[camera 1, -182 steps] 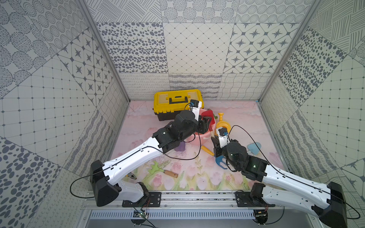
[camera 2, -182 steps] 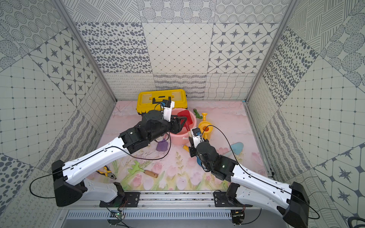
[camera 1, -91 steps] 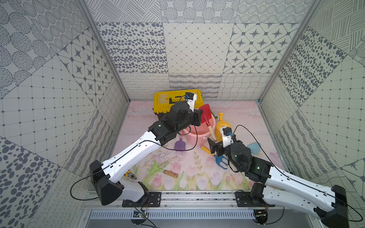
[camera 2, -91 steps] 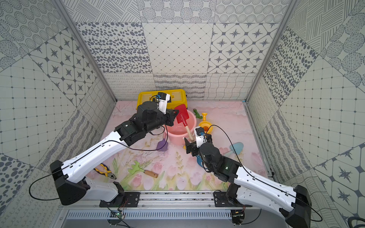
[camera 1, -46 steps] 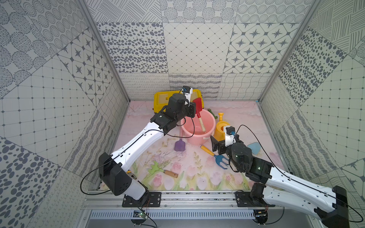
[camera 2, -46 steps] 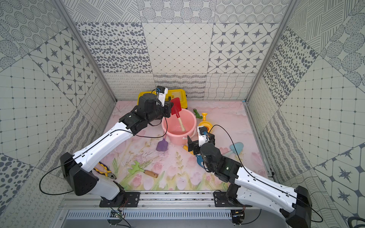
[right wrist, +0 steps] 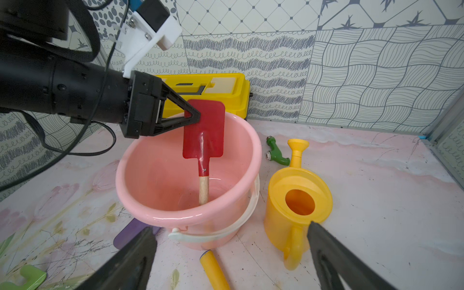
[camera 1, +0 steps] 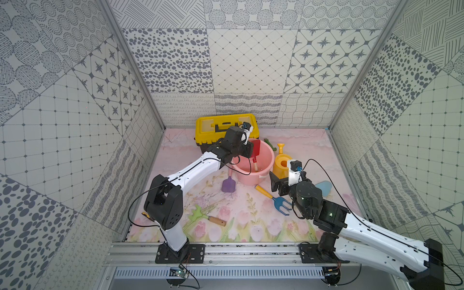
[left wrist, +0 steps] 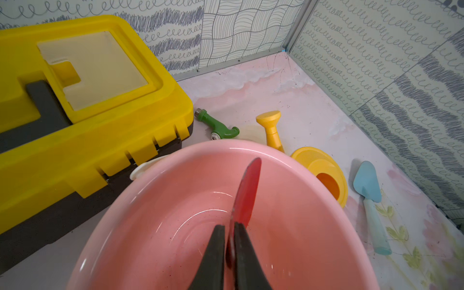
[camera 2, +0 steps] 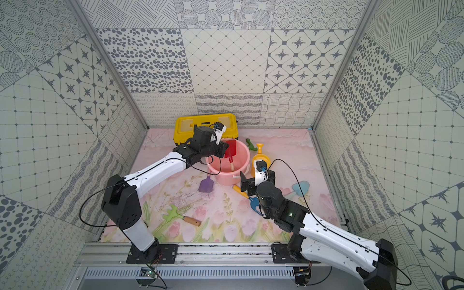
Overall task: Organize the gardening tools
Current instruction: Place the gardening tool in the container.
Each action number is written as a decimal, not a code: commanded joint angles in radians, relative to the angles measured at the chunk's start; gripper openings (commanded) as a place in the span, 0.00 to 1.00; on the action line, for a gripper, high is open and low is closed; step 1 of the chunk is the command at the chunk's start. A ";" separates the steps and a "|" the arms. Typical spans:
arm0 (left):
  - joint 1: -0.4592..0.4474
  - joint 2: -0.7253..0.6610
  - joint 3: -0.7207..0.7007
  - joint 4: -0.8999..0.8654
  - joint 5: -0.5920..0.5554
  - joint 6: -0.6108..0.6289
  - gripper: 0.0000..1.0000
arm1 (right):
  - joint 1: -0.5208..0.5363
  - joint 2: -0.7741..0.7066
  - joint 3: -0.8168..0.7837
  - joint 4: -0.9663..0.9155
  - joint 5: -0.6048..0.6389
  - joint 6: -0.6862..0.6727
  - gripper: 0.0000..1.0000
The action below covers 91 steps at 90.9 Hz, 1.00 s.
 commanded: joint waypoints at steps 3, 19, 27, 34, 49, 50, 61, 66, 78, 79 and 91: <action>0.009 -0.006 -0.011 0.080 0.066 0.010 0.34 | -0.006 -0.020 -0.005 0.012 0.017 0.013 0.97; 0.009 -0.063 -0.028 0.075 0.040 -0.028 0.55 | -0.007 -0.016 -0.003 0.012 0.007 0.013 0.97; 0.009 -0.116 -0.055 0.095 0.008 -0.086 0.66 | -0.007 -0.010 0.000 0.012 -0.029 0.008 0.97; 0.009 -0.163 -0.077 0.088 -0.061 -0.167 0.73 | -0.007 0.002 0.010 0.015 -0.097 -0.005 0.97; 0.009 -0.293 -0.195 0.024 -0.250 -0.423 0.78 | 0.011 0.074 0.062 -0.021 -0.212 -0.036 0.97; 0.009 -0.306 -0.210 0.028 -0.257 -0.436 0.78 | 0.013 0.081 0.064 -0.020 -0.216 -0.039 0.97; 0.009 -0.454 -0.389 0.044 -0.338 -0.569 0.88 | 0.045 0.142 0.071 0.011 -0.282 -0.075 0.97; 0.010 -0.530 -0.461 0.033 -0.361 -0.603 0.92 | 0.069 0.170 0.074 0.028 -0.312 -0.093 0.97; 0.009 -0.695 -0.588 -0.059 -0.435 -0.656 0.99 | 0.148 0.236 0.081 0.075 -0.329 -0.147 0.96; 0.009 -0.706 -0.594 -0.075 -0.445 -0.659 0.99 | 0.155 0.240 0.082 0.079 -0.331 -0.152 0.96; 0.009 -0.829 -0.678 -0.232 -0.596 -0.730 1.00 | 0.213 0.326 0.109 0.125 -0.384 -0.164 0.91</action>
